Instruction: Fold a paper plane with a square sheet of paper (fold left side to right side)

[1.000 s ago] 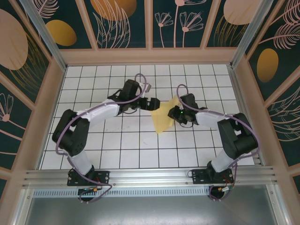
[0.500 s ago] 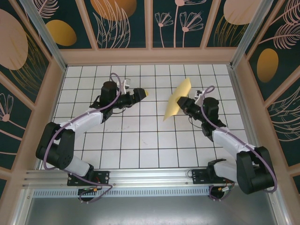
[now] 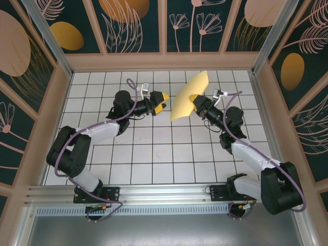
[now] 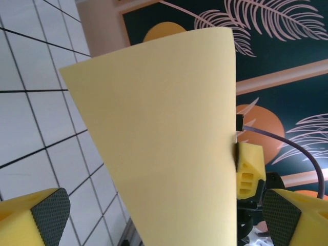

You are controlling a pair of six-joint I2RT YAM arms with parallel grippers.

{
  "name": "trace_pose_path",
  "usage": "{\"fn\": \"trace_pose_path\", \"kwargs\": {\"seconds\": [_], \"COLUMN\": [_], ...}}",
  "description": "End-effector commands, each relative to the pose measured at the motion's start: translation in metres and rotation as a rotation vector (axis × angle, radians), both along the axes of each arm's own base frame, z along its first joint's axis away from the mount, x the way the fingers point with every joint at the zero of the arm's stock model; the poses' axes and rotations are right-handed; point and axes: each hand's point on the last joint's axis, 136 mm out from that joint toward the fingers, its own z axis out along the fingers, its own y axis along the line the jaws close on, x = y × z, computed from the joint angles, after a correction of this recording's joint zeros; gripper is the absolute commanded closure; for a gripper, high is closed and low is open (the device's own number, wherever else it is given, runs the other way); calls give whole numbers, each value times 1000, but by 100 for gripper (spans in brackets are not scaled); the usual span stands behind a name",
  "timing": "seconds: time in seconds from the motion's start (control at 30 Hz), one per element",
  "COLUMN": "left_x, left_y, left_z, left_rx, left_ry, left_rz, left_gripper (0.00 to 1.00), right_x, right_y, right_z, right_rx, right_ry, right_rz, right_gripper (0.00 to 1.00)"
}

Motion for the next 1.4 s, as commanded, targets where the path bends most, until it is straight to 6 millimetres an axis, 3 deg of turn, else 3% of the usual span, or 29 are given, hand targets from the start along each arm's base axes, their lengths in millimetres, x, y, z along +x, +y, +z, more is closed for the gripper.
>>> {"fn": "trace_pose_path", "kwargs": {"seconds": [0.0, 0.17, 0.27, 0.4, 0.5, 0.57, 0.67, 0.93, 1.07, 1.27, 1.37], "left_x": [-8, -11, -12, -10, -5, -4, -3, -14, -28, -43, -42], "left_y": [-9, -15, -16, -16, -17, -16, -14, 4, 18, 43, 53], "left_z": [29, 34, 36, 33, 14, 2, -26, -125, -178, -234, -243], "left_rx": [-102, -111, -113, -86, -1, 47, 132, 413, 569, 794, 840], "left_ry": [-43, -47, -47, -52, -38, -31, -1, 106, 164, 210, 229], "left_rz": [-62, -83, -89, -84, -62, -54, -41, -42, -87, -152, -145], "left_gripper": [2, 4, 16, 49, 75, 85, 99, 100, 100, 100, 100], "right_x": [-7, -5, -3, 3, 4, 4, 4, -2, -8, -12, -11], "right_y": [4, 9, 11, 13, 11, 8, 1, -49, -70, -48, -32], "right_z": [42, 39, 27, -2, -23, -38, -59, -126, -148, -161, -174], "right_rx": [104, 92, 68, 16, -24, -59, -138, -475, -628, -649, -651], "right_ry": [-102, -94, -60, 35, 90, 126, 176, 340, 380, 354, 374], "right_rz": [33, 40, 38, 23, 6, -12, -48, -205, -239, -91, -23], "right_gripper": [72, 72, 72, 73, 72, 71, 58, 21, 17, 18, 21]}}
